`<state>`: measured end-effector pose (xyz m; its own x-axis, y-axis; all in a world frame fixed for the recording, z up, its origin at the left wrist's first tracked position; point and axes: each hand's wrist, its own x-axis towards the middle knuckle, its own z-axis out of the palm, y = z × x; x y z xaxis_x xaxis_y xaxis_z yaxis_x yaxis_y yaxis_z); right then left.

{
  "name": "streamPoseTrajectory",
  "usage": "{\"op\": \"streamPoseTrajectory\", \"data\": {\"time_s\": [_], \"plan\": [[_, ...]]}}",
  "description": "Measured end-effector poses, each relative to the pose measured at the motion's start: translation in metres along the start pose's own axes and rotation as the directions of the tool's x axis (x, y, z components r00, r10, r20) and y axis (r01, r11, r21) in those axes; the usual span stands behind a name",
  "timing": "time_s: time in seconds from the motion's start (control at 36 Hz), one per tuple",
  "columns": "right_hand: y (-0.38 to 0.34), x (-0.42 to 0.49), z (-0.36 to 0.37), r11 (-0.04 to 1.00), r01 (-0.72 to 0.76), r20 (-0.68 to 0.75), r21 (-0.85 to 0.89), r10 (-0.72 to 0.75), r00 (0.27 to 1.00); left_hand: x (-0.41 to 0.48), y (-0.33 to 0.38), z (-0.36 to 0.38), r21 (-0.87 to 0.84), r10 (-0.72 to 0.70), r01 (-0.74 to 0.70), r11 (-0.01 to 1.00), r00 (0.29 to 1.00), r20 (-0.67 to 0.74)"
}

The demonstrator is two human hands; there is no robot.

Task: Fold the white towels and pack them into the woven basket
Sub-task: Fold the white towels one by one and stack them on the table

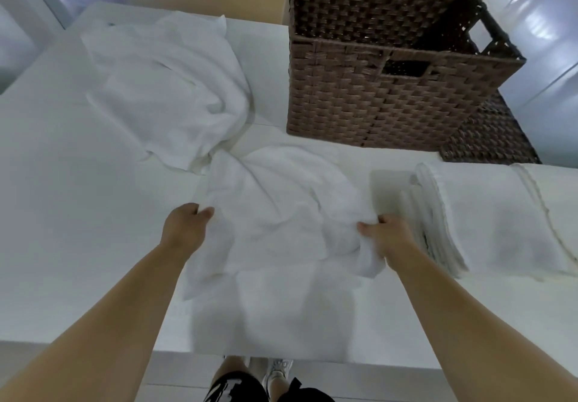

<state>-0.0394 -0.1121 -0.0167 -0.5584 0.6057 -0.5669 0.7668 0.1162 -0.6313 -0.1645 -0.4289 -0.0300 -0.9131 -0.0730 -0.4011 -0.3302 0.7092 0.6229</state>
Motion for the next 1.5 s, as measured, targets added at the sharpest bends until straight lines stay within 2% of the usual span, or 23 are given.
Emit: {"op": "streamPoseTrajectory", "data": {"time_s": [0.22, 0.39, 0.53, 0.69, 0.83, 0.92, 1.0, 1.06, 1.14, 1.22, 1.28, 1.39, 1.5], "plan": [[-0.032, -0.021, -0.019, 0.986, 0.165, -0.136, 0.015, -0.162, 0.977, -0.013, 0.006, -0.053, 0.012, 0.166, -0.166, 0.986, 0.977, -0.137], [-0.064, -0.053, -0.028, 0.951, 0.308, -0.199, -0.029, -0.307, 0.931, -0.016, 0.027, -0.098, -0.099, 0.233, -0.256, 0.962, 0.952, -0.198], [-0.095, -0.09, -0.036, 0.921, 0.377, -0.299, 0.1, -0.333, 0.894, -0.018, 0.036, -0.14, -0.164, 0.26, -0.31, 0.936, 0.927, -0.27], [-0.123, -0.134, -0.052, 0.87, 0.493, -0.366, 0.005, -0.457, 0.811, -0.022, 0.042, -0.193, -0.269, 0.24, -0.34, 0.901, 0.908, -0.344], [-0.134, -0.161, -0.067, 0.827, 0.558, -0.46, -0.067, -0.522, 0.719, -0.025, 0.046, -0.231, -0.454, 0.275, -0.435, 0.778, 0.885, -0.377], [-0.138, -0.175, -0.077, 0.84, 0.536, -0.451, -0.088, -0.513, 0.73, -0.025, 0.041, -0.246, -0.49, 0.327, -0.475, 0.731, 0.874, -0.359], [-0.143, -0.188, -0.083, 0.835, 0.531, -0.438, -0.141, -0.534, 0.723, -0.025, 0.035, -0.259, -0.51, 0.31, -0.467, 0.722, 0.878, -0.366], [-0.145, -0.197, -0.084, 0.825, 0.542, -0.45, -0.158, -0.549, 0.705, -0.026, 0.031, -0.266, -0.497, 0.294, -0.464, 0.734, 0.876, -0.384], [-0.146, -0.208, -0.081, 0.815, 0.572, -0.467, -0.091, -0.542, 0.699, -0.028, 0.026, -0.275, -0.485, 0.289, -0.474, 0.735, 0.866, -0.408], [-0.145, -0.216, -0.078, 0.815, 0.579, -0.424, 0.019, -0.517, 0.743, -0.031, 0.021, -0.281, -0.454, 0.31, -0.484, 0.748, 0.86, -0.405], [-0.142, -0.22, -0.076, 0.82, 0.572, -0.376, 0.027, -0.522, 0.766, -0.035, 0.015, -0.285, -0.406, 0.338, -0.487, 0.773, 0.859, -0.385], [-0.134, -0.229, -0.068, 0.784, 0.611, -0.469, -0.114, -0.584, 0.662, -0.047, 0.003, -0.29, -0.246, 0.403, -0.526, 0.814, 0.817, -0.413], [-0.123, -0.237, -0.06, 0.762, 0.617, -0.566, -0.194, -0.601, 0.564, -0.058, -0.004, -0.288, -0.085, 0.478, -0.589, 0.804, 0.725, -0.495]]}}
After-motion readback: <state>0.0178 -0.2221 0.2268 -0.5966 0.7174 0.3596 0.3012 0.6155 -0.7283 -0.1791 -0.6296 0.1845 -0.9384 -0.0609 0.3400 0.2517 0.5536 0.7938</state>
